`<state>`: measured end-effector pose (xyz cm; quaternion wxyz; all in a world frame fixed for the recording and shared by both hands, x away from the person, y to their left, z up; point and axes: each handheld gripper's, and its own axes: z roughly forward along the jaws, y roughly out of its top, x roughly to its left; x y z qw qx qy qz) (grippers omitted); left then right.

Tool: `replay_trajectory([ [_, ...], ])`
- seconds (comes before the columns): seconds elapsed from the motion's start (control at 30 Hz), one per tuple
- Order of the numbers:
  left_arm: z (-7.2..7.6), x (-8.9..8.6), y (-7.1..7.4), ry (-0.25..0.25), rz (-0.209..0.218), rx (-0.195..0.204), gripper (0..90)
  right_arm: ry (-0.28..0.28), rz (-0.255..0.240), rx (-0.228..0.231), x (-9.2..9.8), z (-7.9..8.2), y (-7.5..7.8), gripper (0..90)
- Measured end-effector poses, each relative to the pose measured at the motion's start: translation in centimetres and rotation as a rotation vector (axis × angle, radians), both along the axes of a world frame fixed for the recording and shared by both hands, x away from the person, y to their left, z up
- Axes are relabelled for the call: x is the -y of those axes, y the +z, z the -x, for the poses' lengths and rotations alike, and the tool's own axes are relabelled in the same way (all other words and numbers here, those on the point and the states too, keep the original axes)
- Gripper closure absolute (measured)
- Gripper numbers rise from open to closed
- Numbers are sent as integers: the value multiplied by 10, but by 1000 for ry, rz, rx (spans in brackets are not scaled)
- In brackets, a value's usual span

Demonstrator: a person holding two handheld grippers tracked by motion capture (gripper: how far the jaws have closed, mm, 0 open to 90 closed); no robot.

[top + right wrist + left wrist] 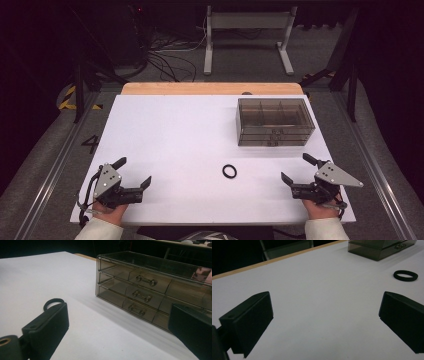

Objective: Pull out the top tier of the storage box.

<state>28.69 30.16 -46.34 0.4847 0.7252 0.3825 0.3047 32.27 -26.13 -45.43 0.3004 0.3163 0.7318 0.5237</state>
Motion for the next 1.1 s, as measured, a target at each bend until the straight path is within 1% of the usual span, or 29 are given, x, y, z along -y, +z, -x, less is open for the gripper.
replay_trajectory([
  [0.13,1,0,1,2,-2,14,2,6,6,-4,-1,-1,-1,37],
  [0.2,1,1,1,1,-2,15,3,6,9,-2,-2,-1,-1,38],
  [0.33,1,2,1,-1,-14,20,3,0,9,-3,-1,0,-1,38],
  [0.43,1,2,2,-1,-10,25,4,1,8,-5,-1,0,-1,38],
  [0.57,-3,3,2,-12,-7,19,4,4,12,-14,0,1,-3,37],
  [0.6,-4,4,2,-10,-11,16,2,6,10,-12,0,2,-3,37],
  [0.67,-5,3,3,-9,-21,22,1,3,8,-11,2,4,-3,36],
  [0.77,-4,2,3,-9,-18,20,1,2,2,-5,3,6,-2,35],
  [0.83,-3,1,4,-6,-16,22,1,2,11,-4,2,5,-2,34],
  [0.93,-3,1,4,-2,-12,25,2,5,29,-18,-1,2,-3,26],
  [0.97,-4,1,3,-1,-15,18,2,7,38,-19,-2,2,-3,22],
  [1.03,-4,1,2,1,-17,16,2,13,44,-23,-3,1,-3,18],
  [1.1,-3,1,3,1,-25,21,2,41,50,-43,-5,-3,-3,3],
])
